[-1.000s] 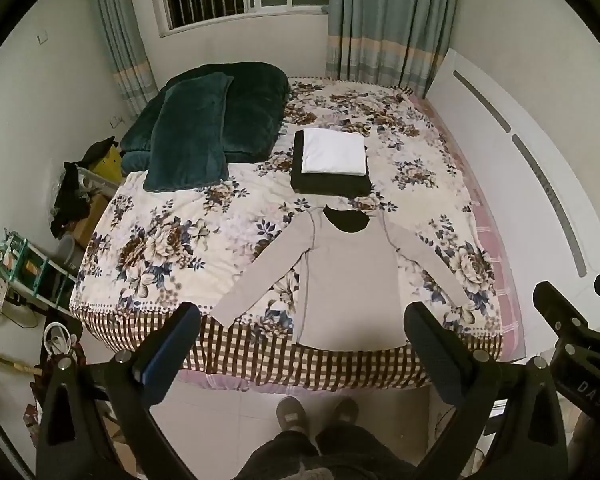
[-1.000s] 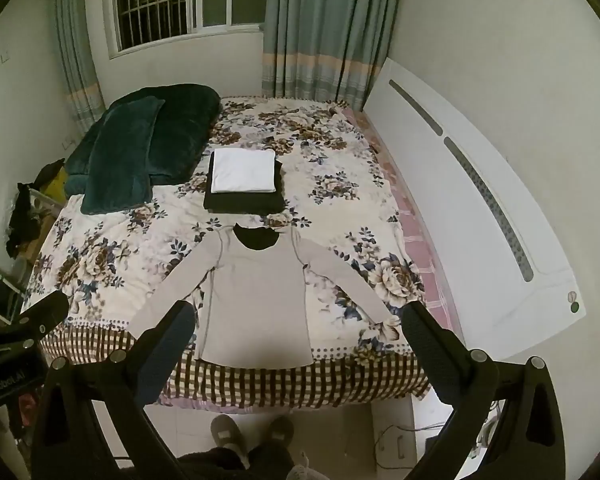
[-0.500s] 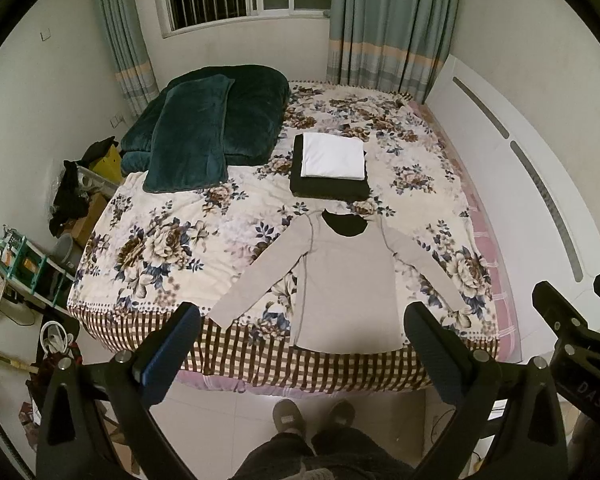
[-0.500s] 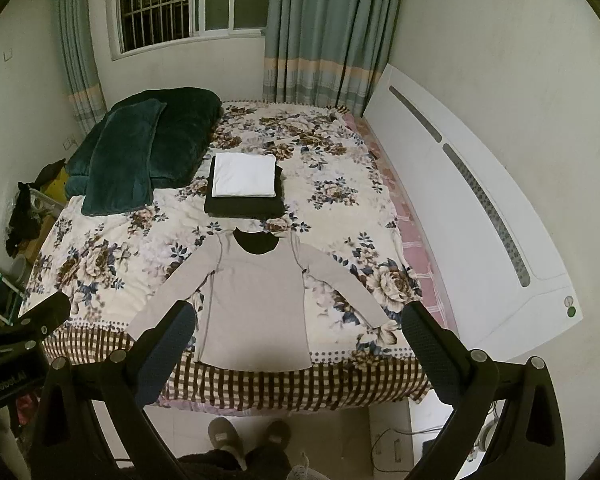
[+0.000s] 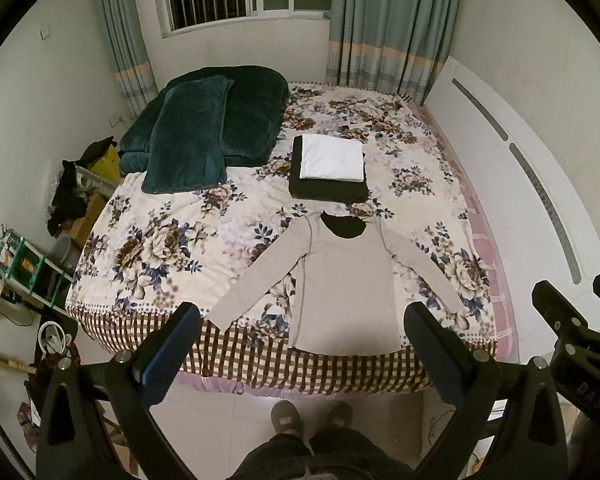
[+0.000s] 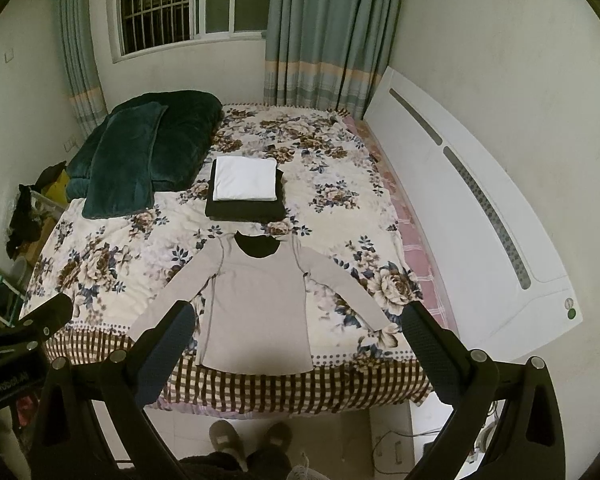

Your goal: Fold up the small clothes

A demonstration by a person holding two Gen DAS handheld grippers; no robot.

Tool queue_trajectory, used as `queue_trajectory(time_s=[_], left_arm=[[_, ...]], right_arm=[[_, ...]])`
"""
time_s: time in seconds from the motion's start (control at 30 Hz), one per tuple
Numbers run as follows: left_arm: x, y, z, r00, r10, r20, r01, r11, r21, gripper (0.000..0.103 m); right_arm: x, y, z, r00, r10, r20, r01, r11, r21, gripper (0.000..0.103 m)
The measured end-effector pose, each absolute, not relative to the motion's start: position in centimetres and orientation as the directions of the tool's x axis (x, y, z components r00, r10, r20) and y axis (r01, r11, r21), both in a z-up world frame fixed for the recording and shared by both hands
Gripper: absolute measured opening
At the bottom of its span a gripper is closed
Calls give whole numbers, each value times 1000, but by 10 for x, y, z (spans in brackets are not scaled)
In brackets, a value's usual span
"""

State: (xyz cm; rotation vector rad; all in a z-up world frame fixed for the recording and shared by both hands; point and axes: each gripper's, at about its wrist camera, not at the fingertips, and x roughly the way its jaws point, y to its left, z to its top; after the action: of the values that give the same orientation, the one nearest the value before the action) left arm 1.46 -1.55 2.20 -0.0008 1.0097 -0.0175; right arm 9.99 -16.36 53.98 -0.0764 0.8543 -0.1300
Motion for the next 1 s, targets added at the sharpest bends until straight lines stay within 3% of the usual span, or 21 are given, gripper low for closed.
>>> queue_trajectory(time_s=[0.4, 1.0], left_arm=[[21, -17, 23, 536, -19, -844, 14, 1000, -14, 103], [17, -9, 22, 542, -24, -840, 13, 1000, -20, 103]], right_arm=[[122, -165, 572, 653, -144, -744, 87, 990, -115, 103], [112, -163, 570, 662, -144, -736, 86, 989, -116, 103]])
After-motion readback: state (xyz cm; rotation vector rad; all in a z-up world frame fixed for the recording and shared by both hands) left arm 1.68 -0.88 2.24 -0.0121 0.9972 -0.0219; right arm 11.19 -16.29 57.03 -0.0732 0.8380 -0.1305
